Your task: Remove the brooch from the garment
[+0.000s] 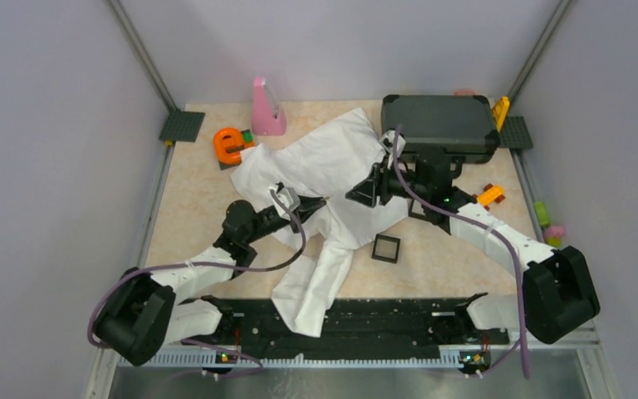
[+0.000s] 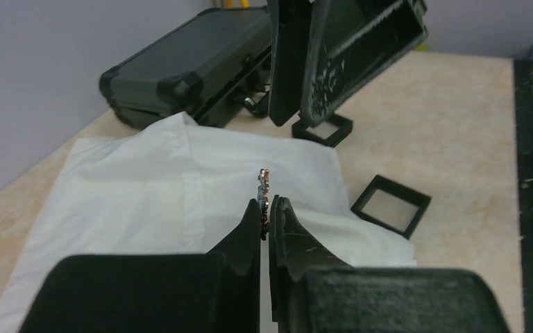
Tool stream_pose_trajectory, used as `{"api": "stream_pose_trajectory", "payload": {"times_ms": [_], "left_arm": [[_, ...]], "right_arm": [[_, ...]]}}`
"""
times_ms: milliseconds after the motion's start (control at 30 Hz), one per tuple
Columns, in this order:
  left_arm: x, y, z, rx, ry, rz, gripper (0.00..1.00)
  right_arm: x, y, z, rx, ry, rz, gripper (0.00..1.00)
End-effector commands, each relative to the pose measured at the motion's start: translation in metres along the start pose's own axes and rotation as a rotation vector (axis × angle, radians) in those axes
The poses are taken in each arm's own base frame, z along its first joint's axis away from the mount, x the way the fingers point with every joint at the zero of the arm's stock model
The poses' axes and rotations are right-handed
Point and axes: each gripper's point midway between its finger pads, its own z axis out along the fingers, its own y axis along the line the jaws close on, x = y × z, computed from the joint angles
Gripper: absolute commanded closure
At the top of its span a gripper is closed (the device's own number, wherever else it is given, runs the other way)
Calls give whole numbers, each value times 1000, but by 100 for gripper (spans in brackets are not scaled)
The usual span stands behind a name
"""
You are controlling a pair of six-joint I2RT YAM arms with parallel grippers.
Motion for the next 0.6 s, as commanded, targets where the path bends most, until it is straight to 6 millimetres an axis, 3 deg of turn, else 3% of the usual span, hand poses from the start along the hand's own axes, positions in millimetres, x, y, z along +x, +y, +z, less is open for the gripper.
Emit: {"api": "stream_pose_trajectory", "payload": {"times_ms": [0, 133, 233, 567], "left_arm": [[-81, -18, 13, 185, -274, -70, 100], [-96, -18, 18, 239, -327, -71, 100], [-107, -22, 19, 285, -365, -59, 100], [-111, -27, 22, 345, -376, -43, 100]], "right_arm": [[-14, 28, -15, -161, -117, -493, 53], [-22, 48, -25, -252, -233, -645, 55], [-23, 59, -27, -323, -260, -778, 63], [-38, 77, -33, -364, -339, -936, 64]]}}
